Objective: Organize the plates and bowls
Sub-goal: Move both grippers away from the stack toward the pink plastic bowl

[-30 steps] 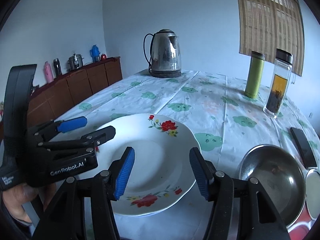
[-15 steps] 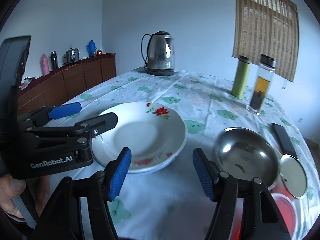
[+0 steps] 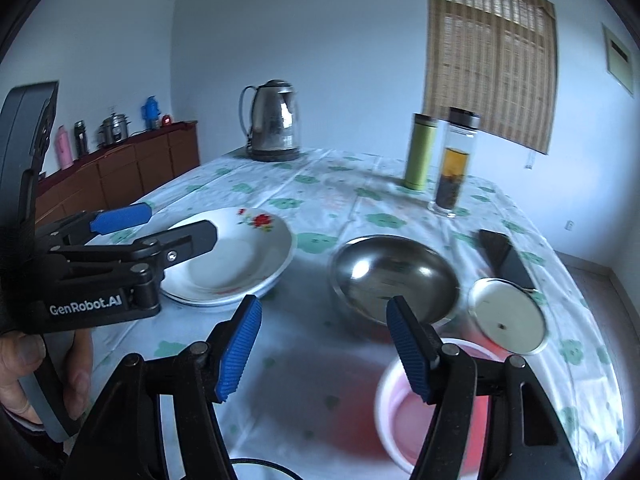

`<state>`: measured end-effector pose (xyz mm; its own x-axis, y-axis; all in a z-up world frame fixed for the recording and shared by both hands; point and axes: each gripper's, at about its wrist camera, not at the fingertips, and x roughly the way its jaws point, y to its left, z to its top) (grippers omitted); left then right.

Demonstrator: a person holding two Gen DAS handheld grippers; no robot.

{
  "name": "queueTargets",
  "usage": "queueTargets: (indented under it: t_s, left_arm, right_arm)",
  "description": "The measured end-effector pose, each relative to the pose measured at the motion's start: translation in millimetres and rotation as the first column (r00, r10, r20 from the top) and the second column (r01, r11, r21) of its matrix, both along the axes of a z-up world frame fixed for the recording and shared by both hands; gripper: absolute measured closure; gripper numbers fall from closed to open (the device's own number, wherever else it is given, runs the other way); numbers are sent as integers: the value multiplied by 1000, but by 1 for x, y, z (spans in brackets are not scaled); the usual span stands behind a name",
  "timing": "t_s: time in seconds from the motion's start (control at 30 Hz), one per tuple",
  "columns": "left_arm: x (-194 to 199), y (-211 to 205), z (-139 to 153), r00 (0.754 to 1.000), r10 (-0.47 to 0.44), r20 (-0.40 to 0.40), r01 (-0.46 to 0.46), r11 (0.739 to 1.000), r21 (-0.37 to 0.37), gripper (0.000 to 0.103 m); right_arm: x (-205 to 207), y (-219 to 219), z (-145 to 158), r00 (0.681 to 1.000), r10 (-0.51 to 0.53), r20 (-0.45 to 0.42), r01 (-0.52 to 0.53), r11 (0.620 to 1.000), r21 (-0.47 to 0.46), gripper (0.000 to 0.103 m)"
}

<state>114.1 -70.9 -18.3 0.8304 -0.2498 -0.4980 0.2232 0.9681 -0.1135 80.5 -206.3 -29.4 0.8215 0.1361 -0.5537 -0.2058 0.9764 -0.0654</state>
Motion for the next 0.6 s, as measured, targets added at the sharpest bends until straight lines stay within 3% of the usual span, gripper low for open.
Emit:
queueTargets:
  t_s: [0.6]
  left_arm:
    - [-9,-68,-4,987,-157,-28,158,987,28,7]
  right_arm:
    - [-26,-64,0,991,-136,4,136,990,36,36]
